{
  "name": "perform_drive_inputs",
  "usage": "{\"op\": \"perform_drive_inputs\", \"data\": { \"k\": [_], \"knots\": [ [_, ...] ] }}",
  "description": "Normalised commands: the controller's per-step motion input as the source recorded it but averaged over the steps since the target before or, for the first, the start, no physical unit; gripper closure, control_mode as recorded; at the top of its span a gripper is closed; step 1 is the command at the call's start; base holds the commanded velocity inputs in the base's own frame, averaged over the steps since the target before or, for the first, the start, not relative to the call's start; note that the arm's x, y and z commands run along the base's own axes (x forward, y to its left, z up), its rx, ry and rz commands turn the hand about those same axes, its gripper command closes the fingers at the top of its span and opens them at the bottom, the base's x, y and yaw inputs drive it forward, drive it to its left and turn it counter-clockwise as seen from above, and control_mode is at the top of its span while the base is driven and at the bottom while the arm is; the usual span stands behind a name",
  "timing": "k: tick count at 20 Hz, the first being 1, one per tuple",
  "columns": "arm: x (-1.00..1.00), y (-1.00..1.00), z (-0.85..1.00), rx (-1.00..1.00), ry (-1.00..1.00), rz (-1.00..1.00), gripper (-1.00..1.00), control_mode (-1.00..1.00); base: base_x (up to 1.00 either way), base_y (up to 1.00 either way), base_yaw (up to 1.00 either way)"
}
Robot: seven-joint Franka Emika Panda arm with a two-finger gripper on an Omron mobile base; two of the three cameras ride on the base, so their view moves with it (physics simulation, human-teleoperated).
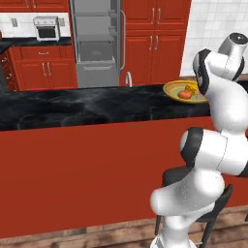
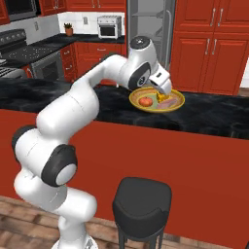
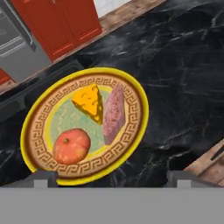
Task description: Take the cheese, steak, and squash from the fridge and place them on the plate on the dining counter to create an appetizer plate.
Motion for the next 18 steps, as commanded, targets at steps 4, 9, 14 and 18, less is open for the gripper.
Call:
{"op": "perform_drive_inputs", "data": {
  "k": [4, 9, 14, 18],
  "knots": [
    [-1.0, 0.82, 0.33, -0.01, 0.0, 0.0, -1.0, -1.0, 0.0, 0.0, 0.0],
    [-1.0, 0.78, 0.34, 0.0, 0.0, 0.0, -1.0, -1.0, 0.0, 0.0, 0.0],
    [-1.0, 0.75, 0.11, 0.0, 0.0, 0.0, -1.0, -1.0, 0.0, 0.0, 0.0],
    [-1.0, 0.73, 0.0, 0.0, 0.0, 0.0, -1.0, -1.0, 0.0, 0.0, 0.0]
  ]
}}
